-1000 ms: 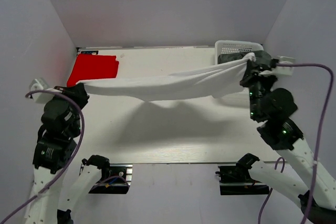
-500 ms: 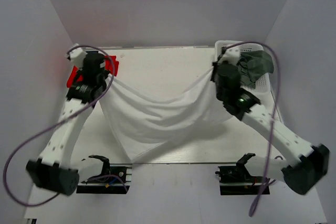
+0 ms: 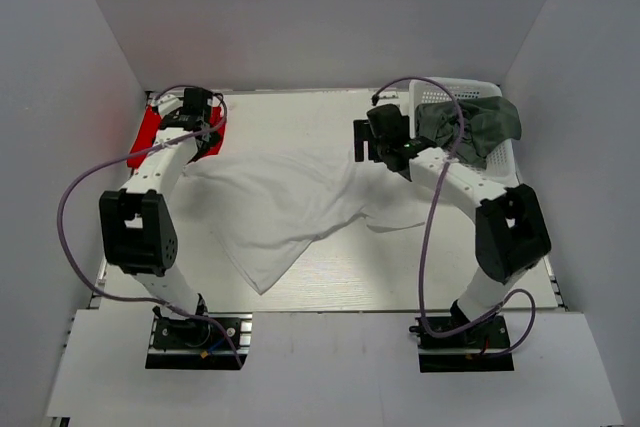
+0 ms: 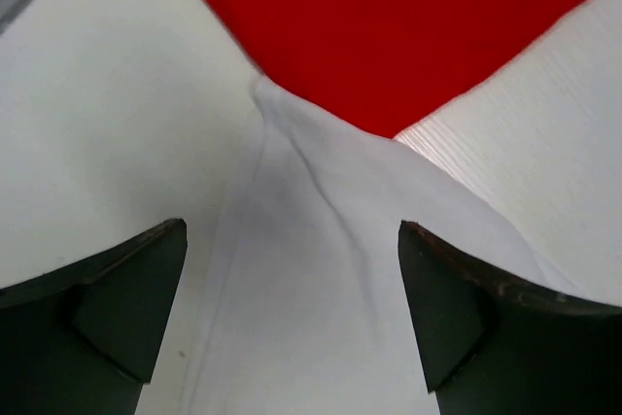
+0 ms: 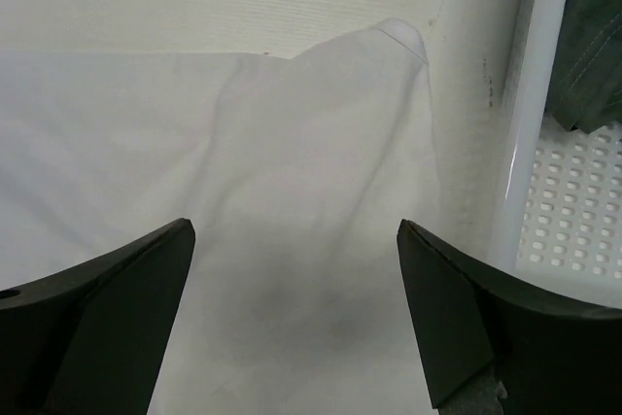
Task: Fold and stack the t-shirts
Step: Flatten out the tshirt
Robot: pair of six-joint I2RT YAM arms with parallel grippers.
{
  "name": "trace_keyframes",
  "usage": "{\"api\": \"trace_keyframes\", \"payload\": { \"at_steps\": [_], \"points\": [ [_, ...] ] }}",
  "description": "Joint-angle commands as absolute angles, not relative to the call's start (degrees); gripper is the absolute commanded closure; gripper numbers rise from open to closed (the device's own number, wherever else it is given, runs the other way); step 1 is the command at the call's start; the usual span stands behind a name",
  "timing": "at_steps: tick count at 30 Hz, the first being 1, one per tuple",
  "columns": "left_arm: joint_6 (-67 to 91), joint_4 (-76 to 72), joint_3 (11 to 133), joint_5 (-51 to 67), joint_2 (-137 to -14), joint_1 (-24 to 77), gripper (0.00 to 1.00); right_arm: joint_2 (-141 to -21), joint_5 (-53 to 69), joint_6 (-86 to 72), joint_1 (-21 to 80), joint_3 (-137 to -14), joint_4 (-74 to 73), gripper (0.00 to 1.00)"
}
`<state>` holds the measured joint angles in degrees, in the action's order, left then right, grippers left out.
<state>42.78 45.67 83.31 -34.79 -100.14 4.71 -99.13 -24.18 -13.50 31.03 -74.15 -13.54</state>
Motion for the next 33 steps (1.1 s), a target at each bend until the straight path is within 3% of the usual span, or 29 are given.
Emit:
{"api": "trace_keyframes", "payload": {
  "at_steps": [1, 5, 10, 16, 22, 33],
  "points": [
    [40.5, 41.9, 77.7, -23.7, -87.9, 5.1, 0.01, -90.5, -19.4, -15.6, 31.2, -70.7, -10.2, 0.10],
    [34.1, 28.9, 61.0, 2.4, -75.4, 7.1, 0.01, -81.5, -18.7, -16.4, 31.2, -59.4, -1.5, 0.10],
    [36.6, 22.9, 49.6, 13.5, -65.2, 8.3, 0.01, -76.8, -24.3, -22.0, 30.4, -51.6, 1.6, 0.10],
    [41.0, 27.2, 34.5, 15.0, -56.4, 13.3, 0.01, -73.2, -22.9, -28.6, 29.6, -45.8, 1.8, 0.10],
    [45.0, 34.1, 26.8, 14.7, -50.4, 17.7, 0.01, -69.8, -25.9, -30.5, 28.7, -42.7, 1.8, 0.10],
    [47.3, 44.9, 27.3, 13.7, -56.6, 28.7, 0.23, -68.8, -30.8, -33.1, 26.6, -42.6, -5.9, 0.10]
  ]
}}
